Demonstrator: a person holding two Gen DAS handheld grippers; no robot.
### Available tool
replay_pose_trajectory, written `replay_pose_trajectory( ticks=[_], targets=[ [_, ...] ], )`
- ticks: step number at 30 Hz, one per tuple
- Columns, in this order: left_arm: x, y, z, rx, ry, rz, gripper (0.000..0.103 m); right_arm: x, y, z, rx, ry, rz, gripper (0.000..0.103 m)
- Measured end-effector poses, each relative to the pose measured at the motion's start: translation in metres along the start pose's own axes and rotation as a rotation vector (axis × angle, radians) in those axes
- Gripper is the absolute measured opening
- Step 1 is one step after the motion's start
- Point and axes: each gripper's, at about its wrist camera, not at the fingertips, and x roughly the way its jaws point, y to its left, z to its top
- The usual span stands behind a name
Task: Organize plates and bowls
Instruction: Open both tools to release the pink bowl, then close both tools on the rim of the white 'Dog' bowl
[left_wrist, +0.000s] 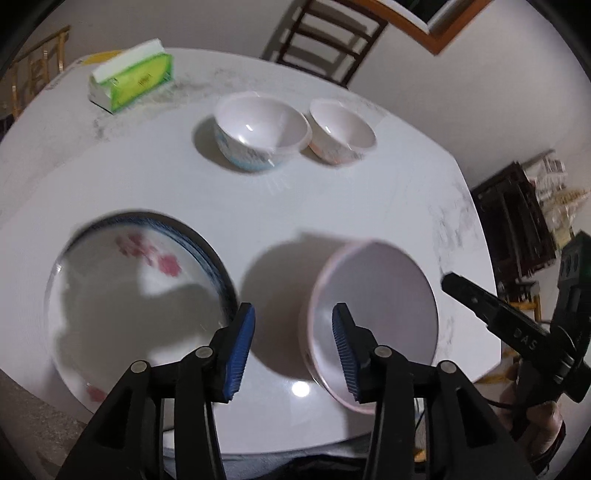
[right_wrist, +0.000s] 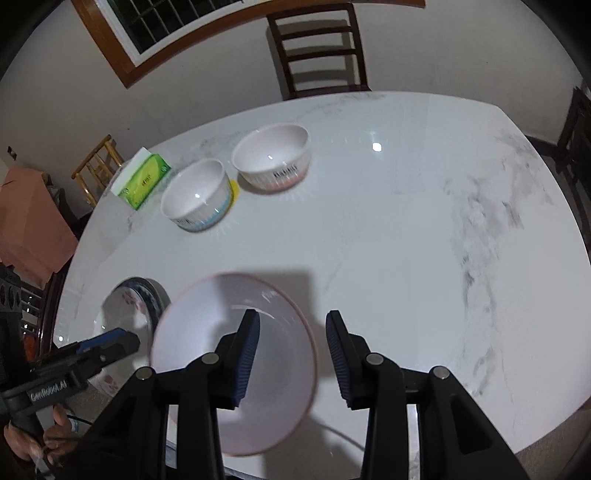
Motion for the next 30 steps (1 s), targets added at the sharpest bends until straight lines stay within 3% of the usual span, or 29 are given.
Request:
replay_pose_trajectory(
  ticks=[9, 16, 30],
  targets=[
    [-0.002, 0.04, 0.05, -0.106, -0.072, 0.068, 0.042, 0.017, 0.028, 0.042, -0.096, 0.038, 0.118, 0.038],
    [0.021, 0.061, 0.088, -0.178, -0.094, 0.095, 0.042, 0.051, 0.047, 0.087, -0.168, 0.082, 0.187, 0.038],
    [0.063, 0.07, 0.146, -0.241, -0.095, 0.089, 0.041, 0.141, 0.08, 0.149, -0.246, 0.186, 0.17, 0.038]
  ],
)
